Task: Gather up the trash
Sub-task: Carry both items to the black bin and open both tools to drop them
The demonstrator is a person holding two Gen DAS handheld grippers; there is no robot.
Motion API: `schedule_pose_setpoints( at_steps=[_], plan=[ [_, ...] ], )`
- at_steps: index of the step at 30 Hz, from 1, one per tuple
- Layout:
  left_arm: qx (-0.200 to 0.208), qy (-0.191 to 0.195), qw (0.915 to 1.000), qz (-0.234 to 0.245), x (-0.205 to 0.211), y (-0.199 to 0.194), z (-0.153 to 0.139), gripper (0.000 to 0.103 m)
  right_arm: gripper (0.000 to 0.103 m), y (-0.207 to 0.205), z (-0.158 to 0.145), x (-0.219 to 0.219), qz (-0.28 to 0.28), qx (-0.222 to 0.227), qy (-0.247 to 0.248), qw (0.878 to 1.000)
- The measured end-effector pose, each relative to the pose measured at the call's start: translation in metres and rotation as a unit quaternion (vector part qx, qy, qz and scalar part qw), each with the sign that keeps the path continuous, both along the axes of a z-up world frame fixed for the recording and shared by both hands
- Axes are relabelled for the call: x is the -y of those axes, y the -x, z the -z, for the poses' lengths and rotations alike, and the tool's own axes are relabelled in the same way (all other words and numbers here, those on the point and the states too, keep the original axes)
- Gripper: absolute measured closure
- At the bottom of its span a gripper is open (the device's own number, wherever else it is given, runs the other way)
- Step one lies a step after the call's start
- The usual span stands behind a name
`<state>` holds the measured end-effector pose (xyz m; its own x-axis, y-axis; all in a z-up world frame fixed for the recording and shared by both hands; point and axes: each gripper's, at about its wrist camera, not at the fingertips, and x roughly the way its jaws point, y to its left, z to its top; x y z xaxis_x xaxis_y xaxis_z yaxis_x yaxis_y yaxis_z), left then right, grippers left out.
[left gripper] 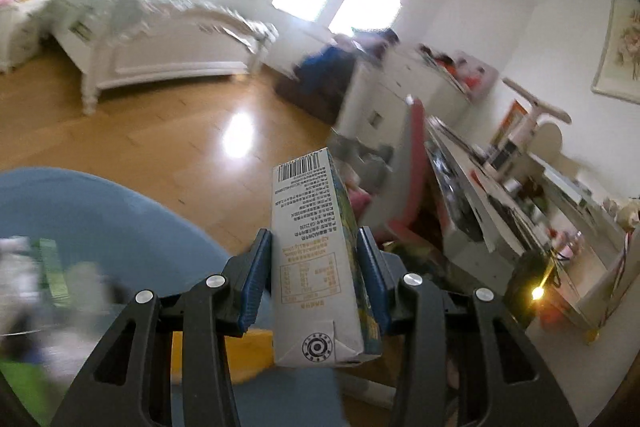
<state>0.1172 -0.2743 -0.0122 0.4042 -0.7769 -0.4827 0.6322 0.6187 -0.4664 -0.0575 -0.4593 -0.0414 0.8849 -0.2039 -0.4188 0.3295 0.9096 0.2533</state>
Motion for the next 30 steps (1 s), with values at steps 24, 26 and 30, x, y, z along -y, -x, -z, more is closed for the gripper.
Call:
schedule_pose_setpoints(
  at_steps=[24,26,30],
  plan=[
    [-0.076,-0.089,0.9917,0.053,0.129,-0.041,0.080,0.059,0.076,-0.056,0.098,0.081,0.021,-0.071,-0.084,0.994],
    [-0.079,-0.090,0.9914,0.053,0.131,-0.041,0.082,0.058,0.075,-0.057,0.097,0.081,0.021,-0.071,-0.086,0.994],
    [-0.092,-0.096,0.9896,0.054,0.132,-0.042,0.082,0.043,0.048,-0.057,0.096,0.081,0.023,-0.080,-0.089,0.993]
  ],
)
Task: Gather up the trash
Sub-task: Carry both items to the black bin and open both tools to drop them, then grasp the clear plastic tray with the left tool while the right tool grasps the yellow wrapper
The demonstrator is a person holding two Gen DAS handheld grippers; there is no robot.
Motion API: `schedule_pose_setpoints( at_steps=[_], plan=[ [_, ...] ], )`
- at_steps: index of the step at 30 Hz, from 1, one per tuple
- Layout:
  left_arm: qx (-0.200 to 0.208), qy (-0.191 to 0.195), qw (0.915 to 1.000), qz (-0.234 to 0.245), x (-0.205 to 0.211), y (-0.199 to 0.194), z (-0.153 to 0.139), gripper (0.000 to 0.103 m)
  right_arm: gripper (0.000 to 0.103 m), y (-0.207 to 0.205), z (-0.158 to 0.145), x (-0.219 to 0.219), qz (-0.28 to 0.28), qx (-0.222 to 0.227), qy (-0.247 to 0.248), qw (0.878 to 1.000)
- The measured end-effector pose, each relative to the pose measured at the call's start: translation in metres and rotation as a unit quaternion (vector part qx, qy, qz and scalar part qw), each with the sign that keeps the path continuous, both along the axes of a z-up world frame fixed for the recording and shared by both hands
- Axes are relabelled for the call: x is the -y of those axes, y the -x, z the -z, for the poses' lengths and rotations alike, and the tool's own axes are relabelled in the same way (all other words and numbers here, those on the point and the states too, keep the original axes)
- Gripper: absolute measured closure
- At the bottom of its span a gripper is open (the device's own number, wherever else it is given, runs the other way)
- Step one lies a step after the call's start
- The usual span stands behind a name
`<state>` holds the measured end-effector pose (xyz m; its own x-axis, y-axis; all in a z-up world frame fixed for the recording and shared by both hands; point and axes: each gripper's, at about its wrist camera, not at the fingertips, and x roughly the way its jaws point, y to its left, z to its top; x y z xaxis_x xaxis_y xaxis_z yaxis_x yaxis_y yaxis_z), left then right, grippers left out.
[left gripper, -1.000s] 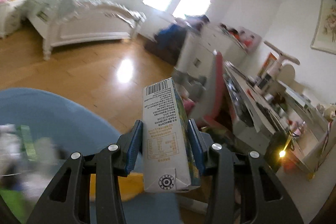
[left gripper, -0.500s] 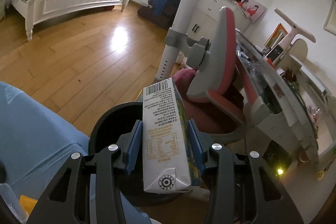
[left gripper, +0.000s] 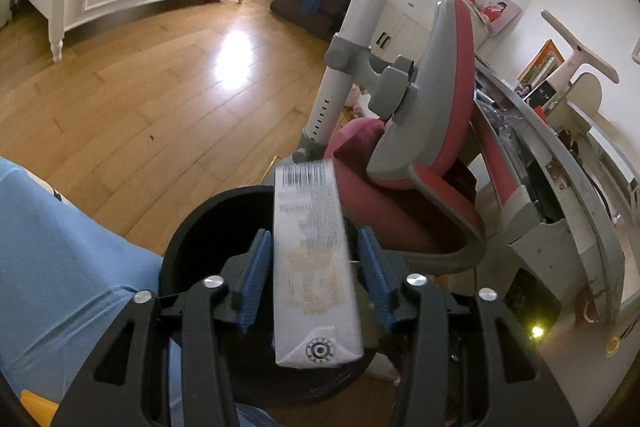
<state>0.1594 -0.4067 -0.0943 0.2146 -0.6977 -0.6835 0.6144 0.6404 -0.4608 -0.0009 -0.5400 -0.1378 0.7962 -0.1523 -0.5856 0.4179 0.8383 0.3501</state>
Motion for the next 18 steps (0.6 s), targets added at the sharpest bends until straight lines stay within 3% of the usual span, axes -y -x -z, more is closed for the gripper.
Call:
schedule_pose_setpoints(
  at_steps=[1,2,11,14,18],
  plan=[
    [-0.002,-0.001,1.0000,-0.001,-0.001,0.001,-0.001,0.026,0.029,0.001,0.001,0.000,0.004,0.003,-0.002,1.000],
    [0.002,0.002,1.0000,-0.003,-0.002,0.002,-0.004,0.022,0.023,0.006,0.000,0.001,0.014,0.015,-0.006,1.000],
    [0.062,0.026,0.9977,0.005,-0.043,0.038,-0.050,0.020,0.021,0.023,-0.014,-0.010,0.007,0.022,-0.019,1.000],
    [0.080,0.031,0.9964,-0.002,-0.068,0.051,-0.064,0.014,0.017,0.025,-0.026,-0.022,-0.016,0.035,-0.024,0.999],
    [0.102,0.028,0.9942,-0.024,-0.112,0.060,-0.079,0.014,0.015,0.021,-0.044,-0.047,-0.071,0.048,-0.034,0.996]
  ],
)
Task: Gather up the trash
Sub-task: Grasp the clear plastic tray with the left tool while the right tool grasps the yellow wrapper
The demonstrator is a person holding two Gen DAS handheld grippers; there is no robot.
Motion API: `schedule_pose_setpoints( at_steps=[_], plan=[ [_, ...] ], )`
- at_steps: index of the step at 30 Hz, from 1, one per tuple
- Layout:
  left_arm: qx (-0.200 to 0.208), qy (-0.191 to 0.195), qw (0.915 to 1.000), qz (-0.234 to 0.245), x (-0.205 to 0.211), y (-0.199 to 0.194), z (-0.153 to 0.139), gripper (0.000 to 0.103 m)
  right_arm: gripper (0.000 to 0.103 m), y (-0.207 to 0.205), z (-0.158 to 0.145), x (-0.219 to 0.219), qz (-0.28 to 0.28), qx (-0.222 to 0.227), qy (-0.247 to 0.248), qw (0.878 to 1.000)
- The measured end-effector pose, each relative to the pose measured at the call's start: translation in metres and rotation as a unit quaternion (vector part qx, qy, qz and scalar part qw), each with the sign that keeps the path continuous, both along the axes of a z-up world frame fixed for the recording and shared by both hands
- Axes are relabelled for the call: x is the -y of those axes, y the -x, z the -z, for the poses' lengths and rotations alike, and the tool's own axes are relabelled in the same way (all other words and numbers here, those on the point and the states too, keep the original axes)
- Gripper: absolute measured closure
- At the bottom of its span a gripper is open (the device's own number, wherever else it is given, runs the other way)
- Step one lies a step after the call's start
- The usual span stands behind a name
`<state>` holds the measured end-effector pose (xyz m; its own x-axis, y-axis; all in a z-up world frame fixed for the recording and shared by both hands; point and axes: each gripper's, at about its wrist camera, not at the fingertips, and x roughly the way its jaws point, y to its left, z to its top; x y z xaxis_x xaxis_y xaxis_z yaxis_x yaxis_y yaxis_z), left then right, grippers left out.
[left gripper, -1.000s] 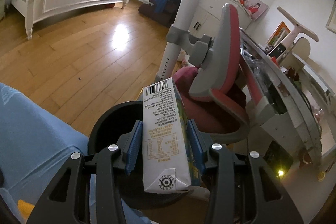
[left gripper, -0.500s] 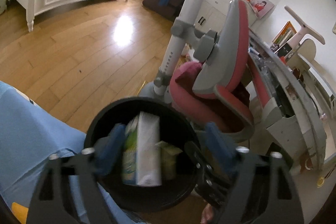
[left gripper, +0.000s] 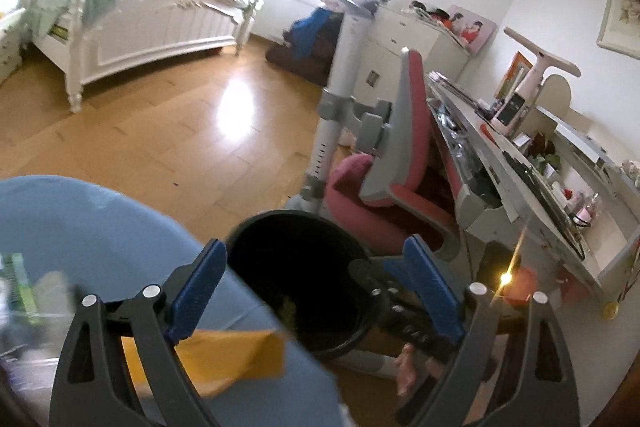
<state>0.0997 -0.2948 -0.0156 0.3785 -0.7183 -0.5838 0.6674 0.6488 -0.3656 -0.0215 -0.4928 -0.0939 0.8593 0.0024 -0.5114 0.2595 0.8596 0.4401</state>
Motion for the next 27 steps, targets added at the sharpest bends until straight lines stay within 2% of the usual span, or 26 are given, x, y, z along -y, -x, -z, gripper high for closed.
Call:
schedule_pose_setpoints(
  at_steps=[5,7,11,15,17,19,20,21,22,23,27],
  plan=[
    [0.035,-0.031,0.9980,-0.043,-0.069,0.000,-0.013,0.014,0.014,-0.010,-0.024,-0.045,-0.114,0.020,0.002,0.993],
    [0.043,-0.046,0.9964,-0.056,-0.095,-0.002,-0.014,0.014,0.005,-0.016,-0.031,-0.065,-0.162,0.023,0.015,0.986],
    [0.039,-0.082,0.9930,-0.074,-0.141,-0.012,-0.003,0.014,0.005,-0.037,-0.024,-0.089,-0.203,-0.020,0.021,0.979],
    [0.018,-0.107,0.9928,-0.051,-0.153,-0.028,0.020,0.014,0.005,-0.053,-0.005,-0.104,-0.240,-0.069,-0.010,0.968],
    [0.013,-0.119,0.9921,-0.037,-0.152,-0.035,0.032,0.014,0.014,-0.051,-0.003,-0.115,-0.255,-0.071,-0.006,0.964],
    [0.008,-0.123,0.9921,-0.025,-0.151,-0.039,0.042,0.015,0.048,-0.051,-0.001,-0.126,-0.269,-0.085,0.017,0.959],
    [0.008,-0.123,0.9922,-0.018,-0.148,-0.041,0.045,0.015,0.051,-0.051,0.000,-0.129,-0.275,-0.090,0.022,0.957],
    [0.013,-0.121,0.9925,-0.012,-0.146,-0.042,0.047,0.021,0.058,-0.049,0.001,-0.133,-0.282,-0.091,0.024,0.955],
    [0.014,-0.119,0.9927,-0.007,-0.144,-0.042,0.048,0.038,0.068,-0.047,0.000,-0.135,-0.286,-0.089,0.025,0.954],
    [0.009,-0.117,0.9931,-0.002,-0.142,-0.044,0.050,0.045,0.069,-0.047,-0.001,-0.138,-0.287,-0.084,0.025,0.954],
    [0.011,-0.110,0.9938,-0.014,-0.142,-0.041,0.051,0.052,0.074,-0.039,-0.010,-0.143,-0.287,-0.061,0.025,0.956]
  ],
)
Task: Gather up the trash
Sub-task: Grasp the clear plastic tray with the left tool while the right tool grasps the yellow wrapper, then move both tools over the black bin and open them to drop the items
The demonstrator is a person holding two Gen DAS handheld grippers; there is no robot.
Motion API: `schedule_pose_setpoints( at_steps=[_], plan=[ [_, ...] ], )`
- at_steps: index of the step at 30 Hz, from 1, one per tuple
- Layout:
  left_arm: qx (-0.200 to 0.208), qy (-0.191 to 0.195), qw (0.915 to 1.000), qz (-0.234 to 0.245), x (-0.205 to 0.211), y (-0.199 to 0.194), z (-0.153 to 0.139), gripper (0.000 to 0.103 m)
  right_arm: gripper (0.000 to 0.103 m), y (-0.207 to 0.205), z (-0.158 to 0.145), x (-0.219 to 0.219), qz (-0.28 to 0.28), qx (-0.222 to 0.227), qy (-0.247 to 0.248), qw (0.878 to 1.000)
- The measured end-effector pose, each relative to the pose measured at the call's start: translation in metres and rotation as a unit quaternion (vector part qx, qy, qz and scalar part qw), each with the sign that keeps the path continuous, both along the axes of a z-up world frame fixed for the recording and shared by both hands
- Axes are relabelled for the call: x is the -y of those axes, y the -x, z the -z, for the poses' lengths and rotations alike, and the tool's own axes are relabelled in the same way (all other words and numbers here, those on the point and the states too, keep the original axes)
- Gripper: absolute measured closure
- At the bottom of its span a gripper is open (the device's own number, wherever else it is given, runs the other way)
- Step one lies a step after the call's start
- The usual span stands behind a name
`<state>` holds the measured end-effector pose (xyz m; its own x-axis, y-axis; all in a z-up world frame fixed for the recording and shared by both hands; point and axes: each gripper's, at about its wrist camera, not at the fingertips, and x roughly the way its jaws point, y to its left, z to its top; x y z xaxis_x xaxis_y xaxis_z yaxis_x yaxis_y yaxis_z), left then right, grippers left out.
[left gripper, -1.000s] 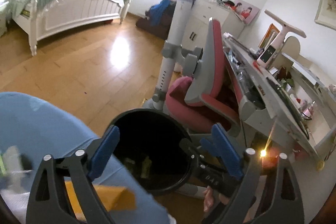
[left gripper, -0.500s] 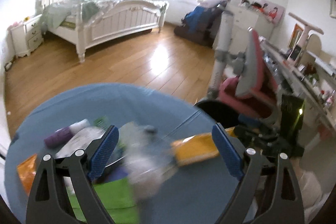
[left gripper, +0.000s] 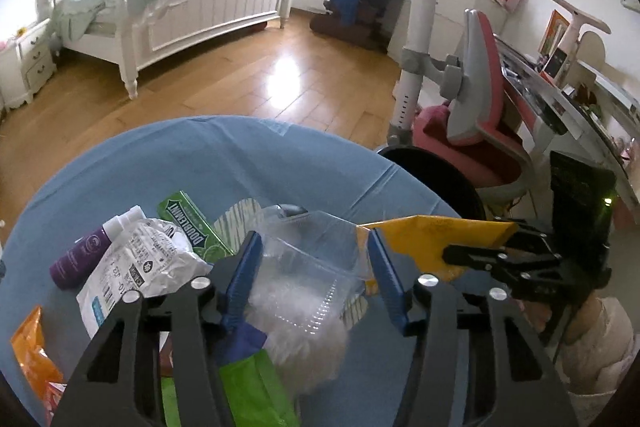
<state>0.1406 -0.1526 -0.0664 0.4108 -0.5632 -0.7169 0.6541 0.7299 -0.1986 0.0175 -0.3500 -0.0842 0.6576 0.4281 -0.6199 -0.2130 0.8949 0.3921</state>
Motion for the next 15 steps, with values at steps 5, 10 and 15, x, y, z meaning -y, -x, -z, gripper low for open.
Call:
schedule_pose_setpoints(
  at_steps=[5,10,15],
  plan=[
    [0.037,0.033,0.9985,-0.024,-0.007,0.016,-0.025,0.053,0.074,0.015,-0.022,0.013,0.027,0.040,-0.012,0.999],
    [0.057,0.089,0.9936,-0.038,0.001,0.028,-0.054,0.051,0.074,0.040,-0.058,0.034,0.139,0.118,0.056,0.982],
    [0.049,0.137,0.9890,-0.028,0.043,0.026,-0.067,0.051,0.074,0.055,-0.075,0.057,0.251,0.160,0.131,0.946]
  ],
)
